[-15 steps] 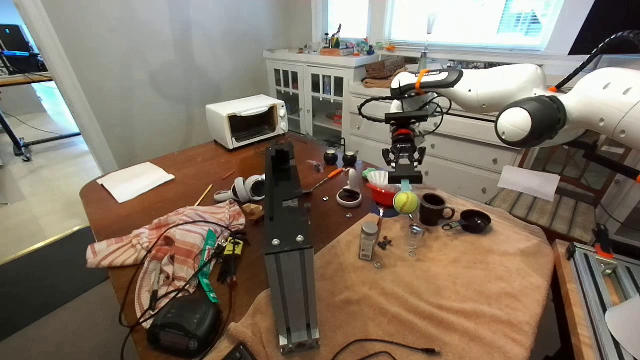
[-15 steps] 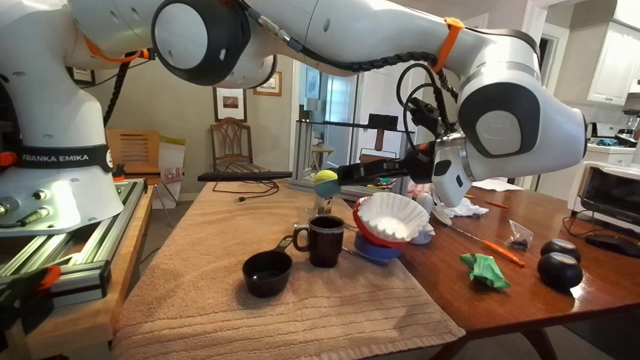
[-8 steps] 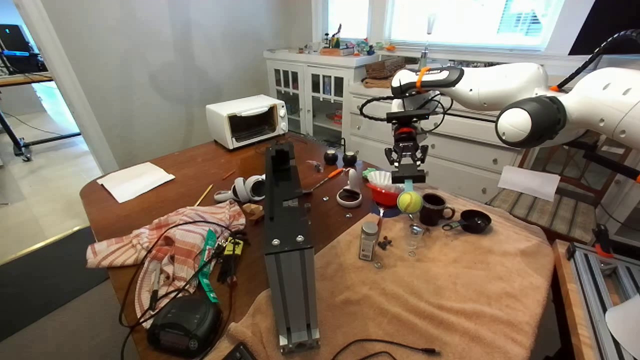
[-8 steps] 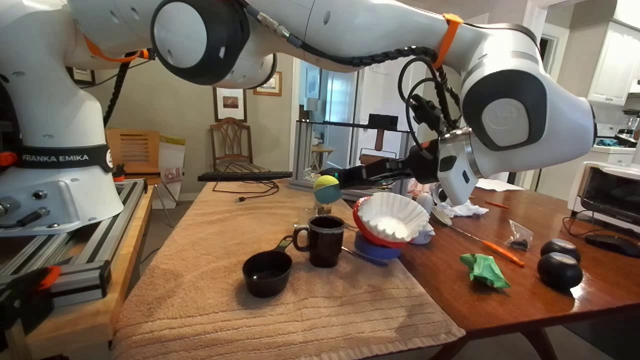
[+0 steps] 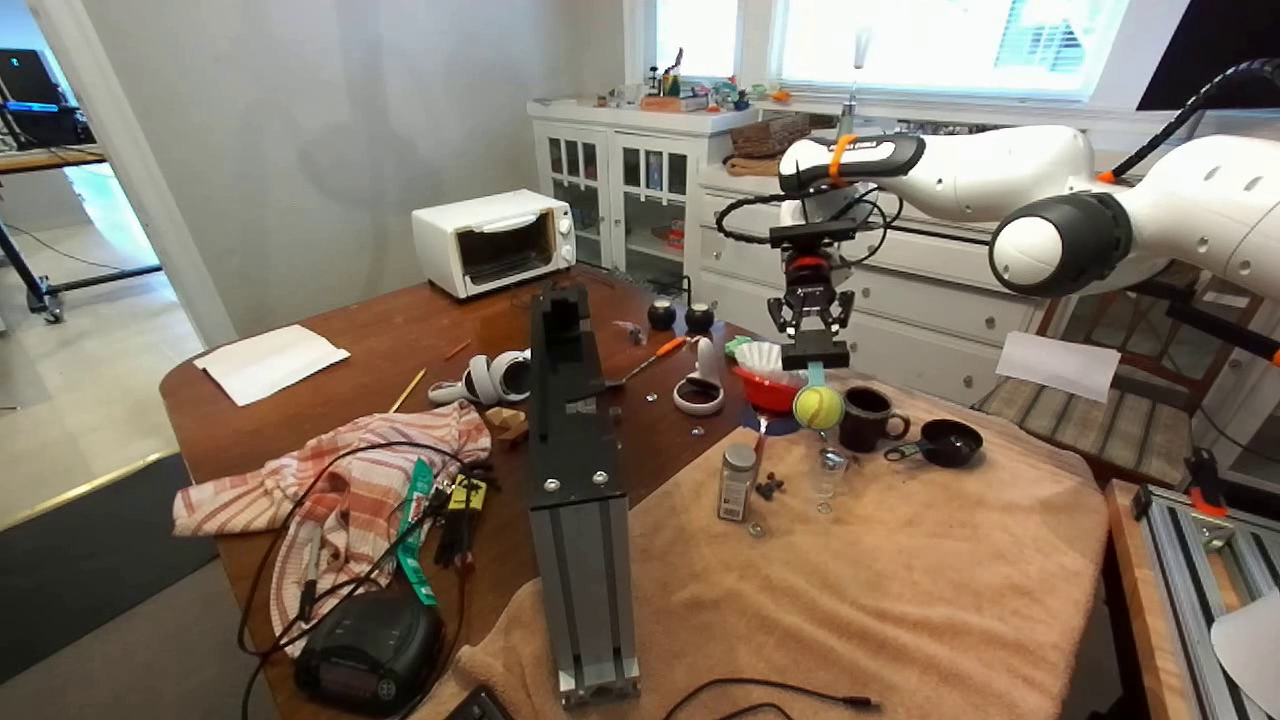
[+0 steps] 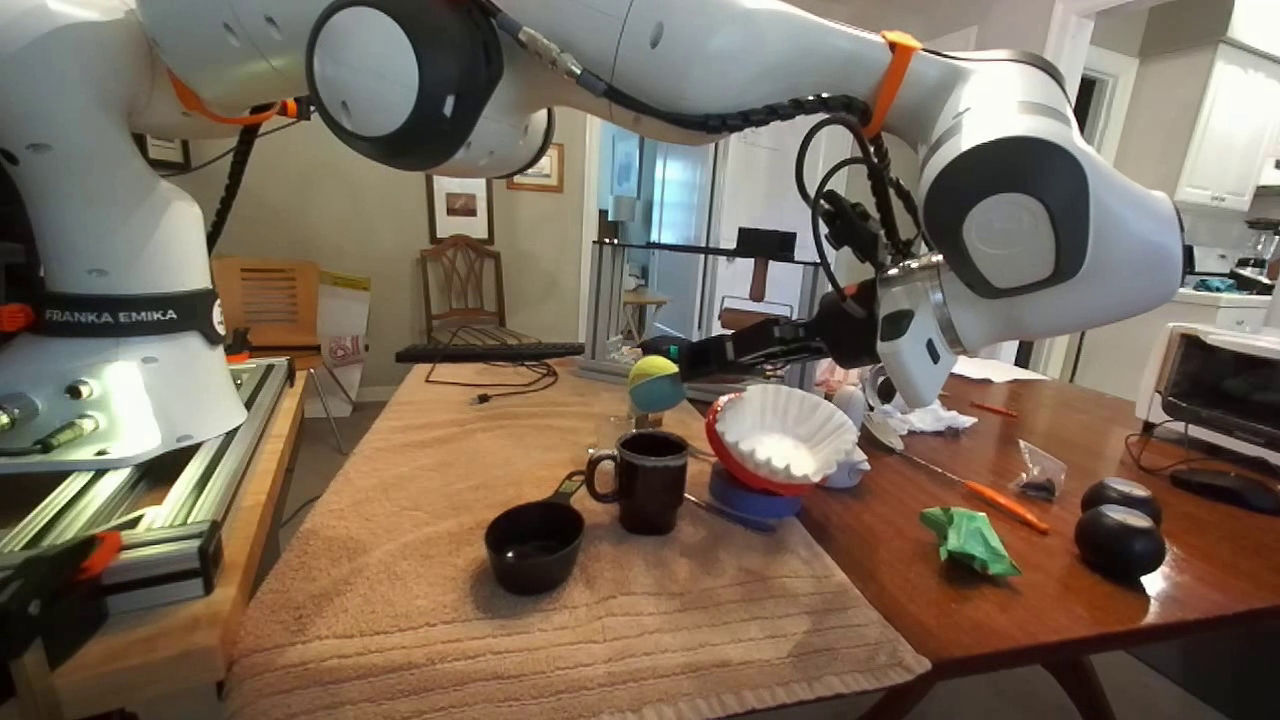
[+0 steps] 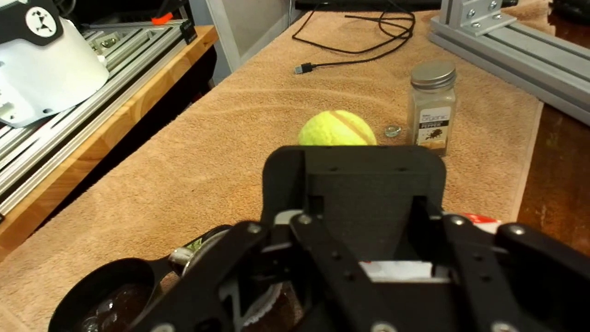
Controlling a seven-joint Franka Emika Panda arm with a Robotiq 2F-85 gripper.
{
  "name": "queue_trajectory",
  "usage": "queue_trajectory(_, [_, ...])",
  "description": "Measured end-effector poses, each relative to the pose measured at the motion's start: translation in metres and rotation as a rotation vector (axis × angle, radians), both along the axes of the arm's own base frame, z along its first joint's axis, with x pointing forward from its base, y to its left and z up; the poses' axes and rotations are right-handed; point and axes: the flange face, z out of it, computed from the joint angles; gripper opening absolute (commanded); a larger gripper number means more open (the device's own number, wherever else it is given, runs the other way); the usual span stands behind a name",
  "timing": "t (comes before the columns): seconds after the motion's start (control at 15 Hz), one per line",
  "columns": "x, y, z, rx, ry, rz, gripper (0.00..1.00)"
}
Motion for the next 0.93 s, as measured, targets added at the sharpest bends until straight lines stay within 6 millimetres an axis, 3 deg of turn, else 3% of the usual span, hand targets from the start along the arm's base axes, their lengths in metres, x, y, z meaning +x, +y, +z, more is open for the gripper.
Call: queue_trajectory(0.93, [-0.0019,-0.0086,0.0027,-0.018,-0.004,-0.022,0.22])
